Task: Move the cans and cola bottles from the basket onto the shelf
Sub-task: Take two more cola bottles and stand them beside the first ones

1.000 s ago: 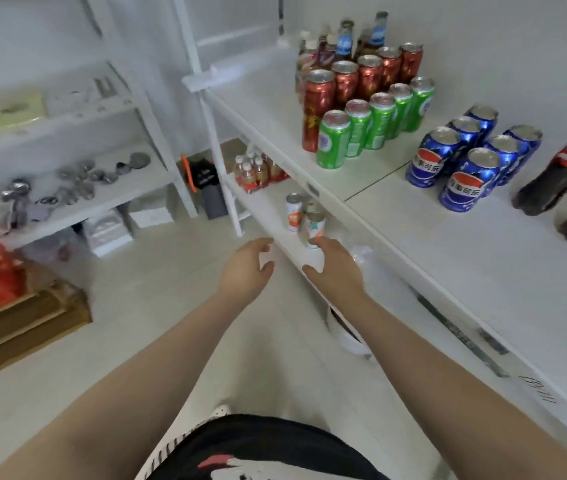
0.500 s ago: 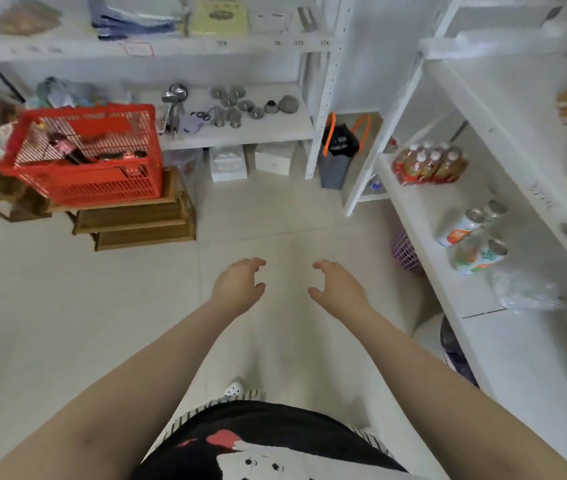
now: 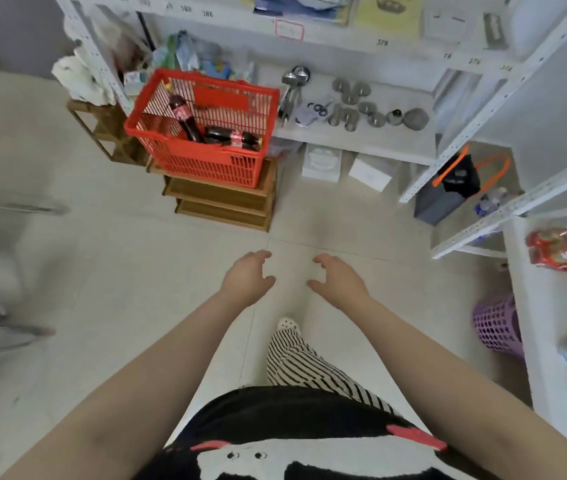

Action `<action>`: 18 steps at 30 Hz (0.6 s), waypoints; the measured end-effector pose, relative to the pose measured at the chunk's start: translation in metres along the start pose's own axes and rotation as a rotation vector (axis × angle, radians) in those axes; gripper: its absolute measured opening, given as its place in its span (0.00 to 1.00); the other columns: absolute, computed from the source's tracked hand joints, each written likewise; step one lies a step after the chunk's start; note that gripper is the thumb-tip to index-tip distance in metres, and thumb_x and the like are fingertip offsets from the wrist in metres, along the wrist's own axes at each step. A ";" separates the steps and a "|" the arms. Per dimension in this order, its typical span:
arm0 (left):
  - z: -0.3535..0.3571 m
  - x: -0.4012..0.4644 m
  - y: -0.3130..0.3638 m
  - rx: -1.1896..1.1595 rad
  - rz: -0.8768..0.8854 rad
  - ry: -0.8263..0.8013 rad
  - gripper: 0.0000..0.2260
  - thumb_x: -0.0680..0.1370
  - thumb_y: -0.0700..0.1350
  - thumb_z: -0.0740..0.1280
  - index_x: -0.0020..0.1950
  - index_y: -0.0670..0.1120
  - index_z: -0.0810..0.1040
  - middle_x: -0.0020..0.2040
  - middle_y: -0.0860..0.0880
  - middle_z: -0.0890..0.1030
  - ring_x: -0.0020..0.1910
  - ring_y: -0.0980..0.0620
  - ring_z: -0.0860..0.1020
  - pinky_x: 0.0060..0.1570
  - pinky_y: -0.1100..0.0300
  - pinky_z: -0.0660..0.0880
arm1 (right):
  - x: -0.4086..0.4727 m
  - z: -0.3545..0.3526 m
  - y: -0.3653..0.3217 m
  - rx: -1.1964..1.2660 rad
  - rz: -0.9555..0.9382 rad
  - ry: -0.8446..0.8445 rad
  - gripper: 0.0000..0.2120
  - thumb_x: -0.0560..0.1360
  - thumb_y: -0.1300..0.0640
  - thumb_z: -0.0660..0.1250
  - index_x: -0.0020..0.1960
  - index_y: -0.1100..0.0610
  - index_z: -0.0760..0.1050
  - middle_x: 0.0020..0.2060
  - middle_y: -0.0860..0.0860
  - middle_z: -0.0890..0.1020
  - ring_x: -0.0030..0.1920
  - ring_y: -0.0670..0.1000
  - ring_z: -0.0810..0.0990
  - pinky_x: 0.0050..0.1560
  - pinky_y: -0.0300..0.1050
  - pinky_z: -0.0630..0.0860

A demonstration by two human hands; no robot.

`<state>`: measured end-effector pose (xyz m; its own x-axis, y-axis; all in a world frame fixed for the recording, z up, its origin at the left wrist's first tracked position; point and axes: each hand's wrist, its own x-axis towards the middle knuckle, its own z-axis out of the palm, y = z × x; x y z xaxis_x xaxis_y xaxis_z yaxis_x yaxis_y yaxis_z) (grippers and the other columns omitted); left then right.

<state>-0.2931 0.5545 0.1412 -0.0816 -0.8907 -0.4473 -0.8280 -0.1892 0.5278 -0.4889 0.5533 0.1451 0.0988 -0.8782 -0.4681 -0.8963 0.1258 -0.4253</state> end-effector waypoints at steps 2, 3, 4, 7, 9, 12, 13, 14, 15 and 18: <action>-0.023 0.023 -0.006 -0.008 -0.032 0.032 0.24 0.77 0.47 0.66 0.73 0.47 0.66 0.66 0.45 0.74 0.62 0.46 0.74 0.57 0.56 0.72 | 0.037 -0.012 -0.015 -0.013 -0.048 -0.015 0.26 0.75 0.49 0.67 0.70 0.54 0.67 0.65 0.54 0.73 0.64 0.54 0.73 0.60 0.47 0.71; -0.035 0.035 -0.008 -0.010 -0.048 0.046 0.24 0.77 0.47 0.66 0.72 0.47 0.66 0.66 0.45 0.74 0.62 0.46 0.74 0.57 0.55 0.72 | 0.055 -0.018 -0.023 -0.020 -0.071 -0.019 0.26 0.75 0.49 0.68 0.70 0.54 0.67 0.65 0.54 0.74 0.64 0.54 0.73 0.60 0.47 0.71; -0.047 0.046 -0.011 -0.015 -0.066 0.057 0.24 0.77 0.47 0.66 0.72 0.48 0.66 0.66 0.46 0.74 0.62 0.46 0.74 0.56 0.55 0.73 | 0.072 -0.024 -0.031 -0.027 -0.090 -0.030 0.26 0.75 0.49 0.68 0.70 0.54 0.67 0.65 0.54 0.74 0.65 0.54 0.73 0.60 0.48 0.71; -0.079 0.075 -0.019 -0.035 -0.115 0.093 0.24 0.77 0.47 0.65 0.73 0.48 0.66 0.67 0.46 0.73 0.62 0.46 0.74 0.55 0.54 0.74 | 0.118 -0.038 -0.061 -0.065 -0.141 -0.079 0.26 0.75 0.50 0.67 0.70 0.55 0.67 0.65 0.55 0.74 0.65 0.55 0.73 0.60 0.47 0.70; -0.096 0.091 -0.028 -0.042 -0.137 0.114 0.24 0.77 0.47 0.65 0.73 0.48 0.66 0.67 0.46 0.73 0.63 0.46 0.74 0.57 0.54 0.73 | 0.145 -0.046 -0.083 -0.074 -0.176 -0.103 0.25 0.75 0.51 0.68 0.70 0.56 0.67 0.65 0.56 0.74 0.65 0.56 0.73 0.60 0.46 0.69; -0.121 0.117 -0.047 -0.065 -0.167 0.120 0.24 0.77 0.47 0.66 0.73 0.47 0.66 0.67 0.46 0.73 0.63 0.46 0.74 0.58 0.55 0.72 | 0.185 -0.052 -0.115 -0.090 -0.208 -0.126 0.26 0.74 0.51 0.69 0.70 0.56 0.68 0.66 0.55 0.75 0.65 0.55 0.73 0.59 0.45 0.69; -0.130 0.127 -0.055 -0.074 -0.174 0.120 0.24 0.77 0.46 0.66 0.73 0.47 0.66 0.67 0.45 0.74 0.64 0.46 0.74 0.60 0.55 0.72 | 0.199 -0.052 -0.126 -0.088 -0.209 -0.135 0.26 0.74 0.51 0.69 0.70 0.56 0.68 0.66 0.55 0.75 0.65 0.55 0.73 0.60 0.45 0.70; -0.141 0.139 -0.064 -0.084 -0.178 0.125 0.24 0.77 0.46 0.66 0.72 0.46 0.67 0.67 0.45 0.74 0.64 0.46 0.73 0.61 0.55 0.71 | 0.214 -0.052 -0.136 -0.081 -0.208 -0.143 0.27 0.74 0.51 0.69 0.70 0.56 0.68 0.66 0.54 0.74 0.65 0.55 0.73 0.60 0.45 0.70; -0.152 0.151 -0.072 -0.093 -0.181 0.132 0.24 0.77 0.46 0.67 0.72 0.46 0.67 0.67 0.44 0.74 0.64 0.46 0.73 0.62 0.55 0.71 | 0.229 -0.051 -0.147 -0.071 -0.208 -0.151 0.27 0.73 0.51 0.70 0.70 0.56 0.69 0.66 0.55 0.75 0.65 0.54 0.73 0.60 0.45 0.70; -0.189 0.194 -0.097 -0.114 -0.167 0.141 0.24 0.77 0.46 0.66 0.72 0.45 0.67 0.67 0.44 0.74 0.65 0.45 0.73 0.62 0.55 0.69 | 0.276 -0.049 -0.182 0.004 -0.168 -0.143 0.26 0.72 0.52 0.71 0.68 0.58 0.70 0.64 0.55 0.76 0.63 0.55 0.75 0.59 0.44 0.70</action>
<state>-0.1239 0.3223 0.1395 0.1359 -0.8905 -0.4343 -0.7549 -0.3769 0.5367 -0.3198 0.2656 0.1316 0.3074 -0.8128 -0.4949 -0.8602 -0.0149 -0.5097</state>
